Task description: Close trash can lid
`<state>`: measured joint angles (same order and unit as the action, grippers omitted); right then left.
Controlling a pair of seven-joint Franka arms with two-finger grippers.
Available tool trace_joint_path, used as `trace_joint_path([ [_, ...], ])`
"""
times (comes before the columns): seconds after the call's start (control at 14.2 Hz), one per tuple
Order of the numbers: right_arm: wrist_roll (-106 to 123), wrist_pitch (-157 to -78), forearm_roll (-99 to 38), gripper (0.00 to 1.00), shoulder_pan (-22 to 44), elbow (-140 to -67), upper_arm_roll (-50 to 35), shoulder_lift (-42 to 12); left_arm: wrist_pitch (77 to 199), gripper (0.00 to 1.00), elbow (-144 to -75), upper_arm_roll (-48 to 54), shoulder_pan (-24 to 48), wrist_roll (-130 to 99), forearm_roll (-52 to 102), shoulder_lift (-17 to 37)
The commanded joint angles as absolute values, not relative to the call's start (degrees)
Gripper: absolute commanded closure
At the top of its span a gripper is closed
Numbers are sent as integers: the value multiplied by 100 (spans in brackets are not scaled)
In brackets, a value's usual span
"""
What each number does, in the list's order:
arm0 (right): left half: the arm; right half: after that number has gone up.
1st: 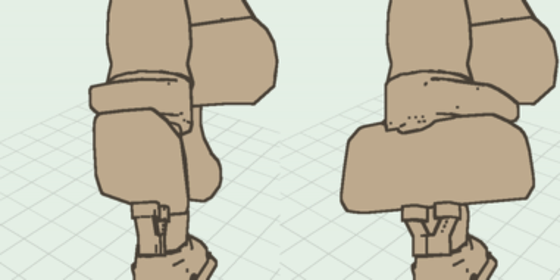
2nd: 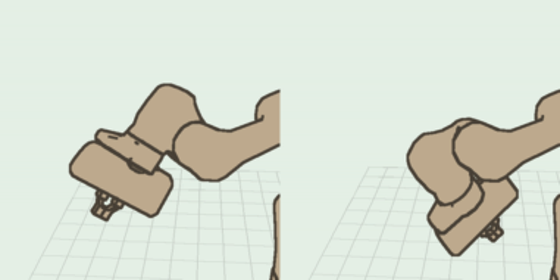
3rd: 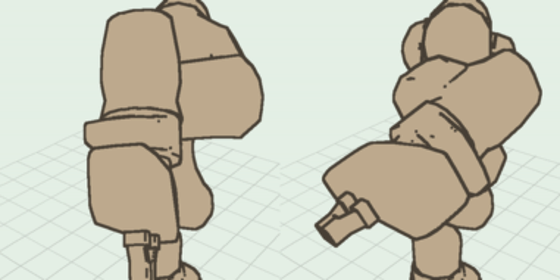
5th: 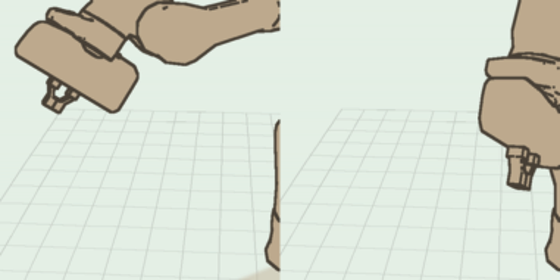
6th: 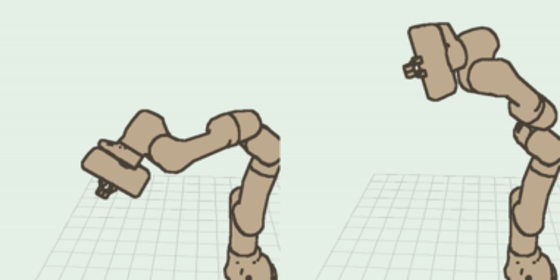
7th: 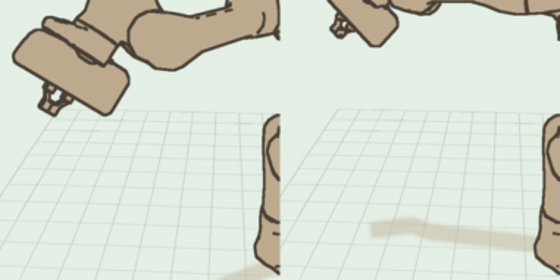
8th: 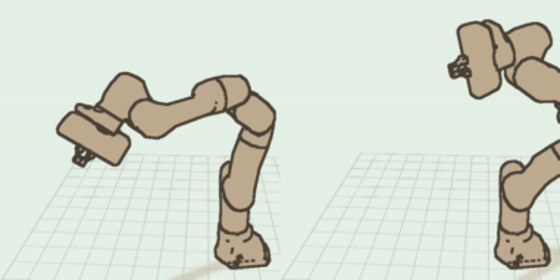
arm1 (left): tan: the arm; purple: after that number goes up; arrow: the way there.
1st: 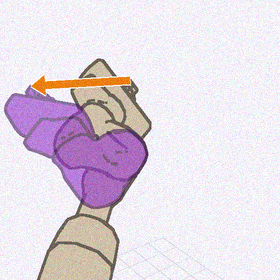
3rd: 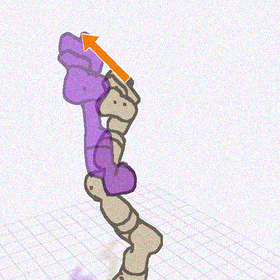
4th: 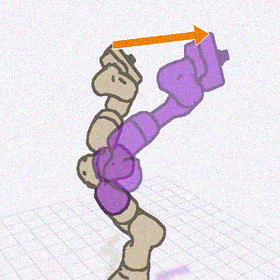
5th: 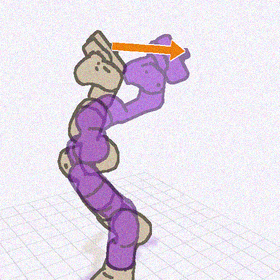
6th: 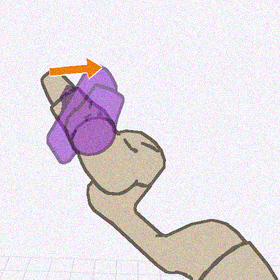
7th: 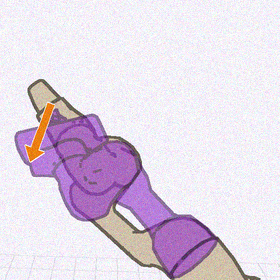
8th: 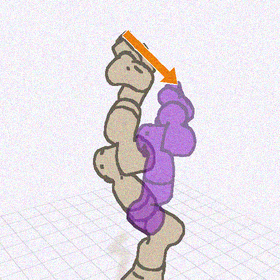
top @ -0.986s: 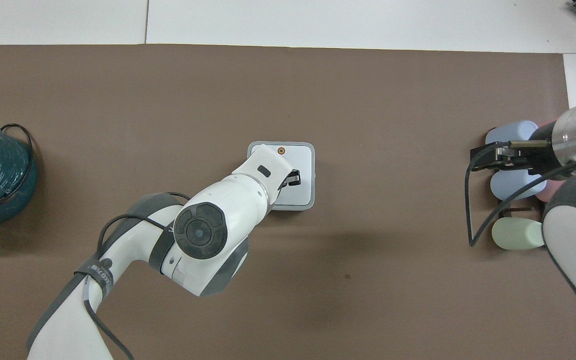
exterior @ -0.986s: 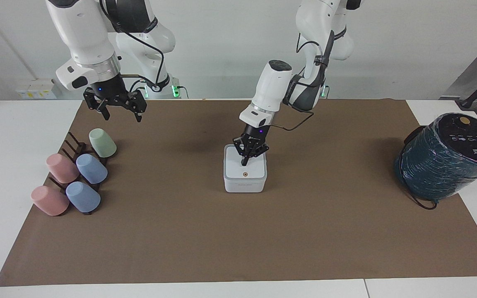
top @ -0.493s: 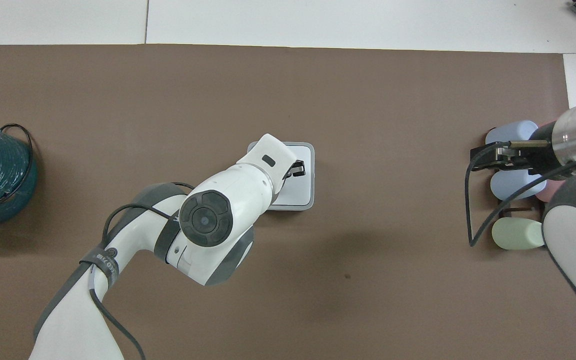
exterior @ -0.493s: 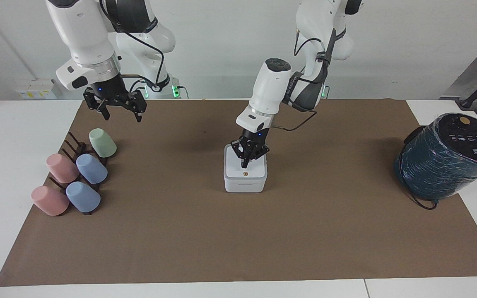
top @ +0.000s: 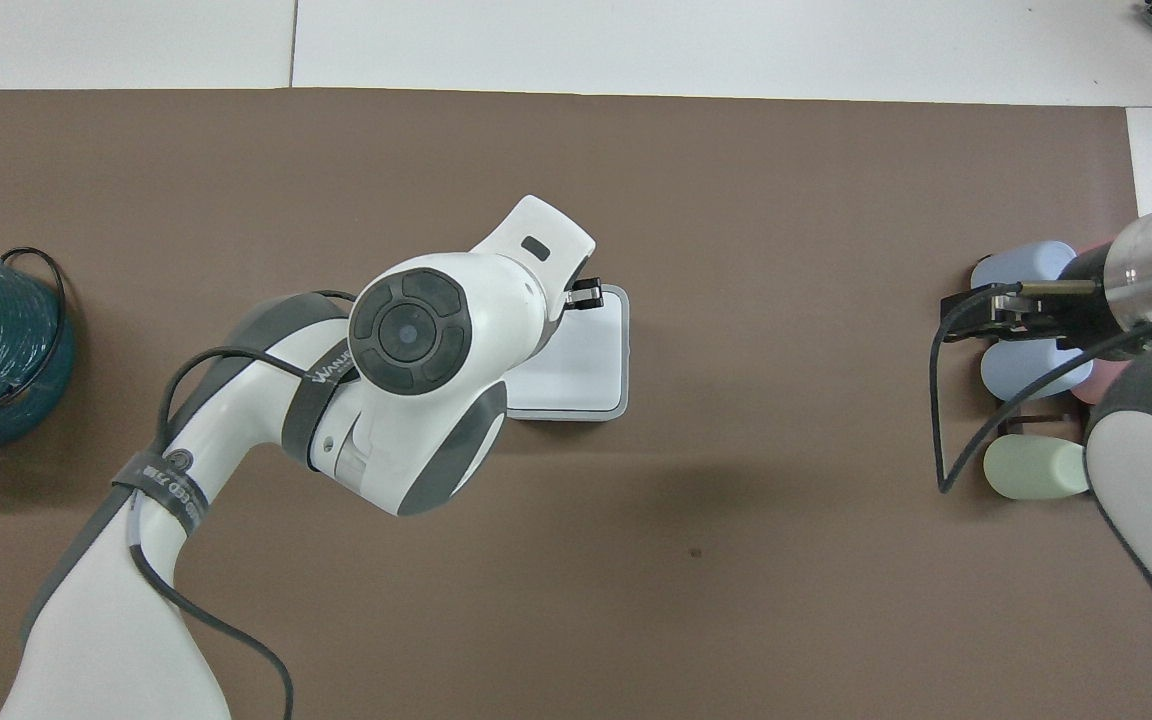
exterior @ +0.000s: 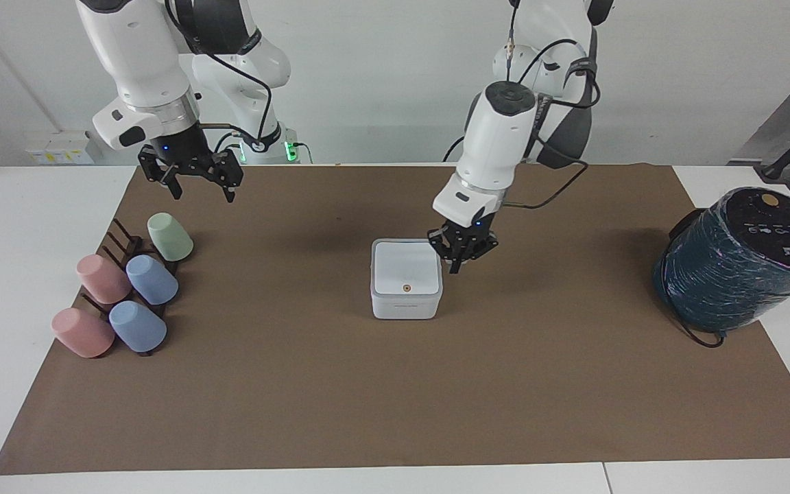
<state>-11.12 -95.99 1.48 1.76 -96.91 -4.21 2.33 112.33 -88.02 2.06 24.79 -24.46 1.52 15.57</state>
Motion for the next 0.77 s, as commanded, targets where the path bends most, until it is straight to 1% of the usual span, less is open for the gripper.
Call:
trace_joint_path([
  [0.0,-967,-9659,70,0,88,-9844,-457,369,10172,93,-8245,211,1927,-1831,167,1617],
  [0.14,-967,-9659,70,0,88,-9844,-457,369,9539,93,-8174,185,1496,-1024,167,1539],
  [0.28,-967,-9659,70,0,88,-9844,-457,369,9160,93,-8174,193,1031,-171,150,1276],
  [0.42,-967,-9659,70,0,88,-9844,-457,369,8870,93,-8174,193,652,175,97,1047],
  [0.7,-967,-9659,70,0,88,-9844,-457,369,8245,93,-8174,193,431,176,-79,870],
])
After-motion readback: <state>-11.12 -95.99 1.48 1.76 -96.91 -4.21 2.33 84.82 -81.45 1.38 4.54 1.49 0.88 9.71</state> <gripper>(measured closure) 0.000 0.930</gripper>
